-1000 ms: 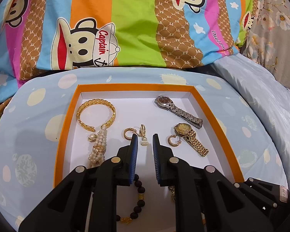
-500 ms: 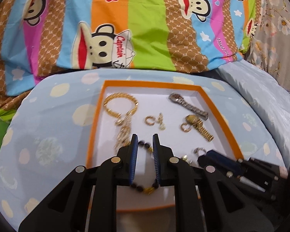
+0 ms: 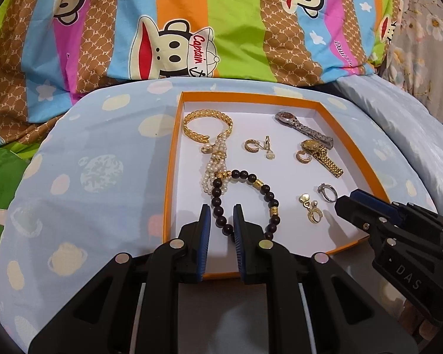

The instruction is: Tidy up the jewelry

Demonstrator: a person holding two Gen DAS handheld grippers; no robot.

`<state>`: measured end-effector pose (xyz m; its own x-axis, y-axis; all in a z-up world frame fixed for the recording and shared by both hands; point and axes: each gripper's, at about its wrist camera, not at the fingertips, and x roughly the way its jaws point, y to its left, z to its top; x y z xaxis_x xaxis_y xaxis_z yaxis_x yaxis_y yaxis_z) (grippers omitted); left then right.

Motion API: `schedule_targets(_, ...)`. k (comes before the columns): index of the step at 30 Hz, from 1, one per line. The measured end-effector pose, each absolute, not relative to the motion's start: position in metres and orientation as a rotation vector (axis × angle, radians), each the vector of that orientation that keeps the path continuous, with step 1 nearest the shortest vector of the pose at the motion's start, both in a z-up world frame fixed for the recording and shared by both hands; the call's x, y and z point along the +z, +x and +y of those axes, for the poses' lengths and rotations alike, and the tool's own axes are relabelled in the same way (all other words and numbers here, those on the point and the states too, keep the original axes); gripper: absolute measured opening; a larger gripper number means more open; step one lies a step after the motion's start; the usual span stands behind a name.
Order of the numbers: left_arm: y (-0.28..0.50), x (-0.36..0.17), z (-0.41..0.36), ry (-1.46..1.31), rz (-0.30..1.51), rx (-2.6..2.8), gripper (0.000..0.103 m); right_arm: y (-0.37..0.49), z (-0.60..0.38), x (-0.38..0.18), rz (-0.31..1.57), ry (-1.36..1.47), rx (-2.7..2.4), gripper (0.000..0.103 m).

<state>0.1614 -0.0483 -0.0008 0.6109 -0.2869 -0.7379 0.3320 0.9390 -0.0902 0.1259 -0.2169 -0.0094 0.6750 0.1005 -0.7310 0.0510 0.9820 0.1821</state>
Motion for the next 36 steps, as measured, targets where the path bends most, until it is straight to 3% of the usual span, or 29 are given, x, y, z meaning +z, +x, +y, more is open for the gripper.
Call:
schedule_targets(8, 0.137, 0.000, -0.049, 0.063, 0.833, -0.329, 0.015, 0.103, -0.211, -0.007, 0.815, 0.195, -0.007, 0.024)
schedule_targets(13, 0.135, 0.001, -0.053, 0.079, 0.814, -0.278, 0.016, 0.097, -0.219, -0.003, 0.767, 0.223, -0.058, 0.036)
schedule_targets(15, 0.135, 0.002, -0.053, 0.084, 0.806, -0.260, 0.026, 0.095, -0.218, -0.001, 0.755, 0.215, -0.069, 0.042)
schedule_targets(19, 0.128, 0.006, -0.055, 0.108, 0.767, -0.237, 0.032, 0.093, -0.210, 0.003, 0.739, 0.170, -0.085, 0.051)
schedule_targets(21, 0.125, 0.008, -0.056, 0.127, 0.745, -0.214, 0.048, 0.092, -0.207, 0.005, 0.729, 0.150, -0.097, 0.056)
schedule_targets(36, 0.123, 0.007, -0.062, 0.168, 0.739, -0.182, 0.048, 0.089, -0.205, 0.006, 0.726, 0.097, -0.191, 0.067)
